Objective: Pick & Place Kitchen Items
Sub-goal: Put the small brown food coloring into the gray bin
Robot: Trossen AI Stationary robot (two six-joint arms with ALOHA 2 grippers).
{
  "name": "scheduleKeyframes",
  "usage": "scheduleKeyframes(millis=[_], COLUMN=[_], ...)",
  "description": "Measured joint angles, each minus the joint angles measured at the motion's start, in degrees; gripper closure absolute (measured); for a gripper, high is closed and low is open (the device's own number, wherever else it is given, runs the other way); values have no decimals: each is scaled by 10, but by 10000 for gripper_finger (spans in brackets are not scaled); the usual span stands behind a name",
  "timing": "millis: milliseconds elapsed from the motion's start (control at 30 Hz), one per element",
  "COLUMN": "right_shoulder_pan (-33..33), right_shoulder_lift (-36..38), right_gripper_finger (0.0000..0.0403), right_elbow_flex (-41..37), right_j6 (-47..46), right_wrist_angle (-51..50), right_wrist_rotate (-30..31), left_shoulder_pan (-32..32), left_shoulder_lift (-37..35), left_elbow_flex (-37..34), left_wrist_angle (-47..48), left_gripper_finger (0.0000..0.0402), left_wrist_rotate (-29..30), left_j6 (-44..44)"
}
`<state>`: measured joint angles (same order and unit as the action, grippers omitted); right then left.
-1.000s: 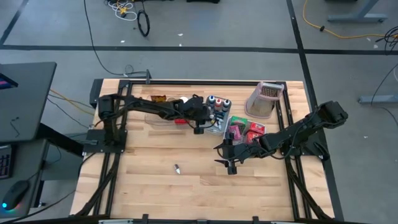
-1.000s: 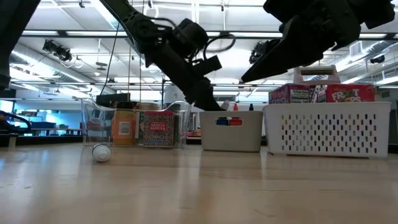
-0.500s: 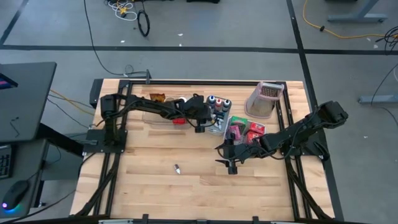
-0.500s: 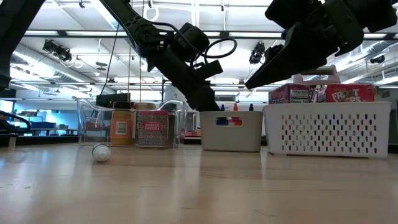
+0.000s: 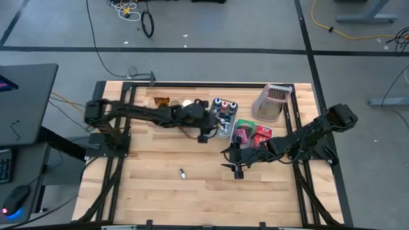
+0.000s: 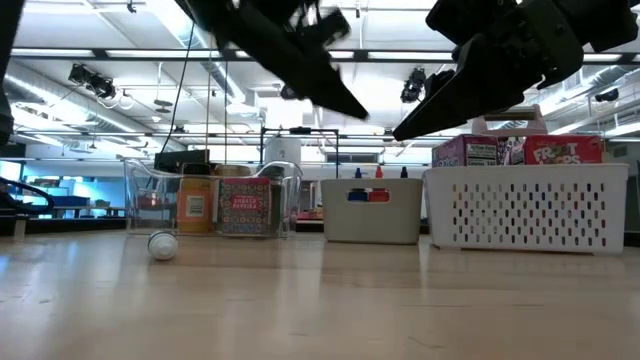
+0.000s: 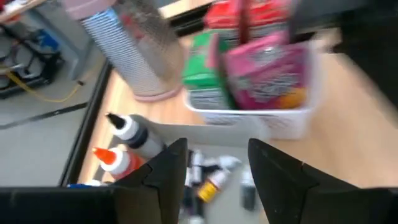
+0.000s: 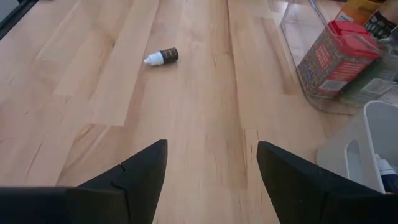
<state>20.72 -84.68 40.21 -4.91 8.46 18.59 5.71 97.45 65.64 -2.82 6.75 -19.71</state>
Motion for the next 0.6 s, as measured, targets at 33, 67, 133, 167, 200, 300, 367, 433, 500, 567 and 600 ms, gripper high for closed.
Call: scheduleKeyframes(millis=[33, 67, 133, 167, 200, 300, 367, 433, 500, 567, 600], right_shoulder_pan=[0, 0, 0, 0, 0, 0, 0, 0, 0, 0, 0], right_shoulder_lift=[0, 0, 0, 0, 0, 0, 0, 0, 0, 0, 0], right_gripper_finger=[142, 142, 142, 142, 142, 142, 142, 142, 142, 142, 142], right_elbow_flex=[0, 0, 0, 0, 0, 0, 0, 0, 0, 0, 0], right_j6=[0, 0, 0, 0, 2, 2, 2, 2, 2, 3, 8], right_wrist_angle=[0, 2, 4, 5, 6, 6, 6, 6, 6, 7, 7], right_wrist_rotate=[0, 0, 0, 0, 0, 0, 0, 0, 0, 0, 0], left_shoulder_pan=[-10, -20, -42, -53, -64, -101, -125, -149, -168, -184, -191], left_shoulder_lift=[-15, -29, -52, -61, -69, -78, -78, -78, -78, -78, -78], left_elbow_flex=[0, 0, 0, 0, 0, 0, -1, -4, -13, -22, -24], left_wrist_angle=[24, 43, 91, 110, 135, 197, 233, 261, 268, 274, 283], left_gripper_finger=[223, 223, 223, 223, 223, 225, 226, 226, 226, 226, 226], left_wrist_rotate=[0, 0, 1, 1, 1, 1, 0, 0, 0, -10, -18], left_j6=[-4, -5, -1, 8, 16, 30, 29, 29, 42, 61, 72])
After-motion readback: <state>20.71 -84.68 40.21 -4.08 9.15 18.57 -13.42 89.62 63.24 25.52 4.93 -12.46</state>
